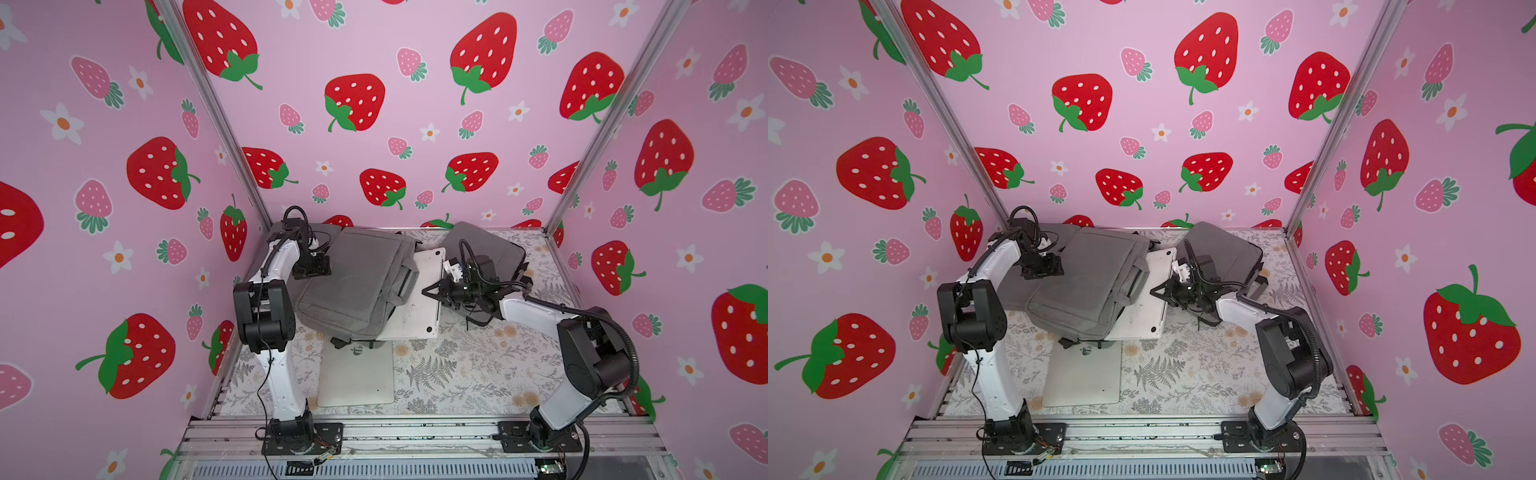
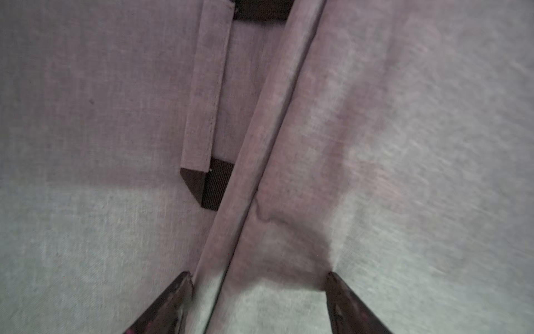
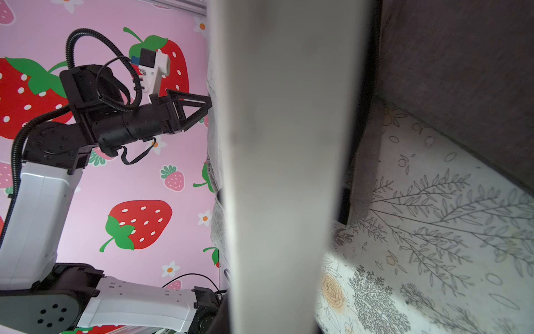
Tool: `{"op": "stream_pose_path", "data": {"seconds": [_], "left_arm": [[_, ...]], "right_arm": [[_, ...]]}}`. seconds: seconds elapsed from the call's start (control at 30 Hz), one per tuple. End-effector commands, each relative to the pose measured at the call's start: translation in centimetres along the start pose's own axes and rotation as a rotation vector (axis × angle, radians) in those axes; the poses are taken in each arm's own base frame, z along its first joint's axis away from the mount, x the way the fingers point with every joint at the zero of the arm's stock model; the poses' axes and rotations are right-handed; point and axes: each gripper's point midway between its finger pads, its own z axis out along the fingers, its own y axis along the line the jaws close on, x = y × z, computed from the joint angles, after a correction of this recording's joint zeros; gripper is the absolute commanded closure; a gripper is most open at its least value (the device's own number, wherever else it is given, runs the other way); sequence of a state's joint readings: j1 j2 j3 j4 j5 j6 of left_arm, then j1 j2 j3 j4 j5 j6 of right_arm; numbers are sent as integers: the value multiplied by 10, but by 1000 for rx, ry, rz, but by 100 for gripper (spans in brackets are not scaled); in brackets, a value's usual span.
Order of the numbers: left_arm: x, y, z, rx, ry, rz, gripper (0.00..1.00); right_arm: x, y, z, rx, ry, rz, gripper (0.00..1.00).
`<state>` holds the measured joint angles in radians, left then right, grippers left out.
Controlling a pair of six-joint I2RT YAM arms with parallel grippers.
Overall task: Open the zippered laptop bag and take out the laptop
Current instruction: Take out the laptop from the zippered laptop bag.
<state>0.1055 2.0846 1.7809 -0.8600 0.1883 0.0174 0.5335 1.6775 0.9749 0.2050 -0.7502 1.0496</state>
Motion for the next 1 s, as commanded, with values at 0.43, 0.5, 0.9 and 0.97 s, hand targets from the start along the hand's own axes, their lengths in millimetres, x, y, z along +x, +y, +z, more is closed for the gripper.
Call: {"op": "stream_pose_path", "data": {"seconds": [0.43,0.5,0.9,0.97], "left_arm": [[-2,0,16,88,96,13,91],[-3,0,10,79,90,20,100],[-48,41,-79,-124,-108,-44,100],[-50,52,-85,-155,-111,-60,100]], "right_arm": [[-13,36,5,-173,-2,-139,100],[-13,37,5,-176,-1,-140,100],[-14,65,-8,-219,-5,-184,100],[-14,66,-9,-221,-5,-185,100]]}}
